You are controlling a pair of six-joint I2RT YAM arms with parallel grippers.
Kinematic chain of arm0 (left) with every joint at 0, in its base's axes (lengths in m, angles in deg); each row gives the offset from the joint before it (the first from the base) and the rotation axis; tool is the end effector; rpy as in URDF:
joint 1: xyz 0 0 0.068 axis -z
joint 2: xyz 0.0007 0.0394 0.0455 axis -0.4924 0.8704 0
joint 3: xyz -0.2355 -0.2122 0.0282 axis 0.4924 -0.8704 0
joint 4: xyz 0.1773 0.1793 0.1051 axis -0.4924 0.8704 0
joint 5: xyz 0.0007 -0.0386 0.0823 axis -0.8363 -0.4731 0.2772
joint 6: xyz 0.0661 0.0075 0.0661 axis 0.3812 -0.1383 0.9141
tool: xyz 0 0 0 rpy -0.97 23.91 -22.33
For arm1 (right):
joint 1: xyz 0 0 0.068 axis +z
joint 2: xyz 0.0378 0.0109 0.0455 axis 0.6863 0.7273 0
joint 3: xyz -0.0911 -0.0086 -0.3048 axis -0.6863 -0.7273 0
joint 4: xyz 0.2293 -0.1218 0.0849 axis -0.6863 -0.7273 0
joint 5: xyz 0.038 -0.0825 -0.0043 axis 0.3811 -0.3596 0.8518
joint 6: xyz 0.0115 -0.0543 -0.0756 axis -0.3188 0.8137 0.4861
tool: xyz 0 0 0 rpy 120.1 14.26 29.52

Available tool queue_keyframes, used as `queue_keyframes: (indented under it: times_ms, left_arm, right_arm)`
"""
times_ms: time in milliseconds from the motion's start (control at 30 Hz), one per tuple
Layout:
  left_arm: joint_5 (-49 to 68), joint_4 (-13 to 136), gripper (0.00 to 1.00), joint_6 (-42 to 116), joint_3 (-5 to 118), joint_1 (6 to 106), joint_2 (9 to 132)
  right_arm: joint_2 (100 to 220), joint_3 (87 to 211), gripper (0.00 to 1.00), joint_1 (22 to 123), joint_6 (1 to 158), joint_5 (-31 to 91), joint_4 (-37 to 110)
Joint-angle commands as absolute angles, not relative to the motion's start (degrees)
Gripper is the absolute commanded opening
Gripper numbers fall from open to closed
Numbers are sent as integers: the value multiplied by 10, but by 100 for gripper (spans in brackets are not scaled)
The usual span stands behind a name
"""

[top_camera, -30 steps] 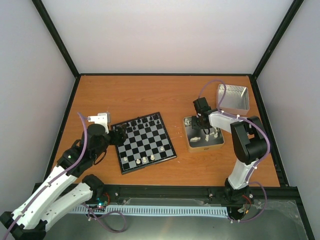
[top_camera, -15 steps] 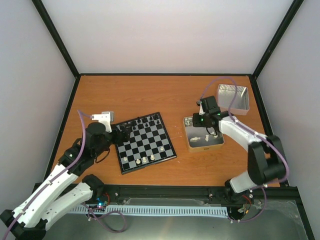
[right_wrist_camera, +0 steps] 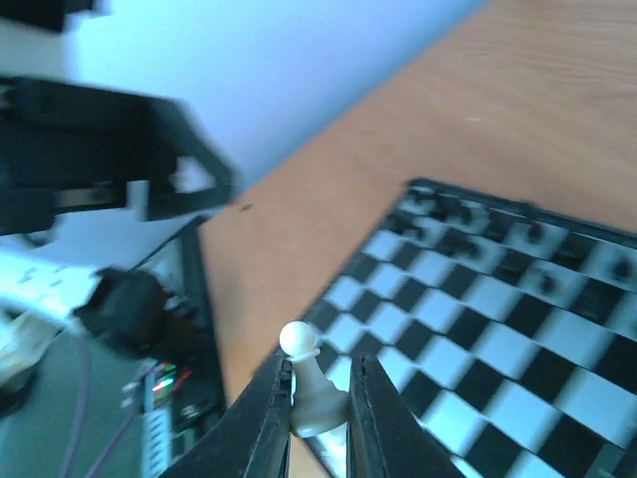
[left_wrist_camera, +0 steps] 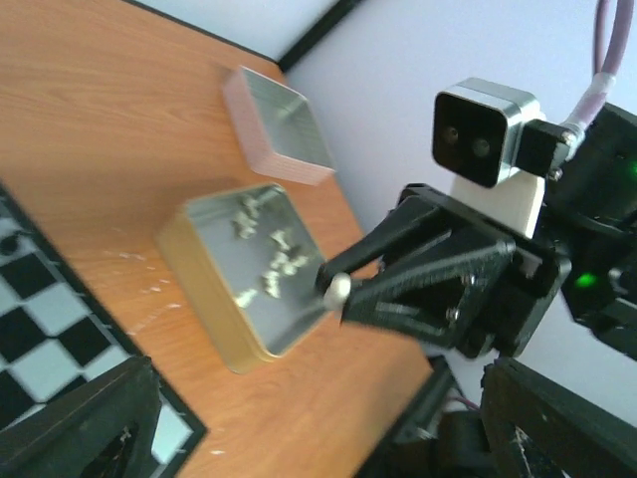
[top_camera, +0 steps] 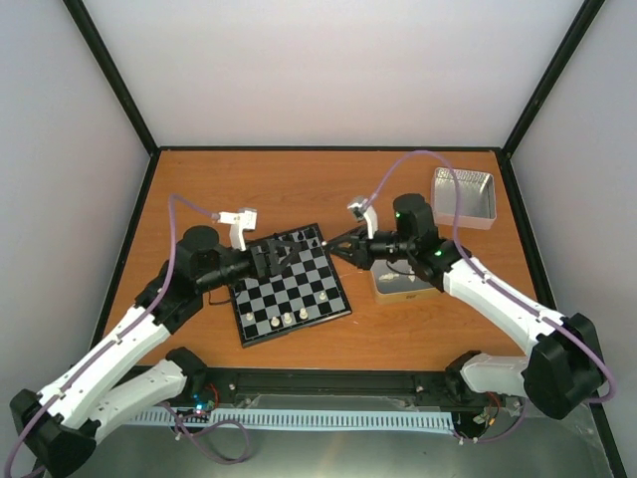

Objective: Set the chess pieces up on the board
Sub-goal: Place the chess piece on the chessboard.

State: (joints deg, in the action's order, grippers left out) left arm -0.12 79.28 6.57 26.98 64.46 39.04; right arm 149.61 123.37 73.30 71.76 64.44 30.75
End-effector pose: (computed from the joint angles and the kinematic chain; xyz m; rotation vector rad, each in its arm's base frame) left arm 0.1521 -0.1383 0.3361 0.1034 2.0473 -1.1876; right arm 0.2326 0.2000 0.3103 -0.7645 1.9937 1.2315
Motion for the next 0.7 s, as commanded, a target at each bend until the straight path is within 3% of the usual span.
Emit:
queue_keyframes:
  times_ms: [0, 167, 433, 667]
  left_arm:
    - [-135, 695, 87, -17, 289, 642, 425]
    - [-152, 689, 71, -37, 290, 642, 441]
    - [-173, 686, 29, -49, 284, 642, 463]
    - [-177, 686, 21, -57, 277, 642, 455]
  right_arm:
    - [1493, 1247, 12, 793, 726, 746, 375]
    - [1515, 1274, 11, 827, 751, 749, 353]
    - [1532, 1301, 11, 838, 779, 748, 320]
    - [1548, 1303, 10, 839, 777, 733, 319]
